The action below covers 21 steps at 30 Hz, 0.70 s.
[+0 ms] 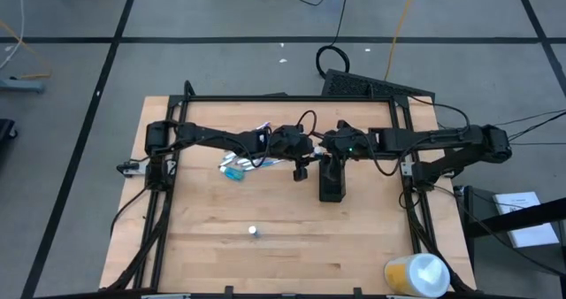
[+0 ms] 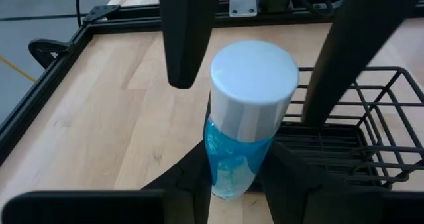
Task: Pick & Place toothbrushing station
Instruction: Put the mouthwash into the middle section of the mesh organizer
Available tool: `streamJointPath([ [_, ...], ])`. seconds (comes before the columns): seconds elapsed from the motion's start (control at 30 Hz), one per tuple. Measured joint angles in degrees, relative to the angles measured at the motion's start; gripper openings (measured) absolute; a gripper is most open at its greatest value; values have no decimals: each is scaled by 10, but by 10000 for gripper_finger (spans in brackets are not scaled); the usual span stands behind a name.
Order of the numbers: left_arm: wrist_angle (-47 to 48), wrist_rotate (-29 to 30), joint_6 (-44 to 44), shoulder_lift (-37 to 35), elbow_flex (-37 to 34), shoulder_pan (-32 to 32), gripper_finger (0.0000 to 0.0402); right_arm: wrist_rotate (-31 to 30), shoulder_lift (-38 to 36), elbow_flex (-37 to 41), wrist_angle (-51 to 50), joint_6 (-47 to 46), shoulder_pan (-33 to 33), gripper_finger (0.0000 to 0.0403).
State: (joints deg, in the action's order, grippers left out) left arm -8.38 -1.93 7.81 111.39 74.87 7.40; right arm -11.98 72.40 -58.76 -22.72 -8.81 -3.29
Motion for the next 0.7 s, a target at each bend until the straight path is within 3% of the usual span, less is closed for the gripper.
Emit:
streamJointPath([
  [0.47,-1,0,-2,0,0,-1,113,0,0,0,1,7,0,81],
  [0.7,-6,0,-8,0,0,-1,113,0,-6,1,10,26,0,79],
])
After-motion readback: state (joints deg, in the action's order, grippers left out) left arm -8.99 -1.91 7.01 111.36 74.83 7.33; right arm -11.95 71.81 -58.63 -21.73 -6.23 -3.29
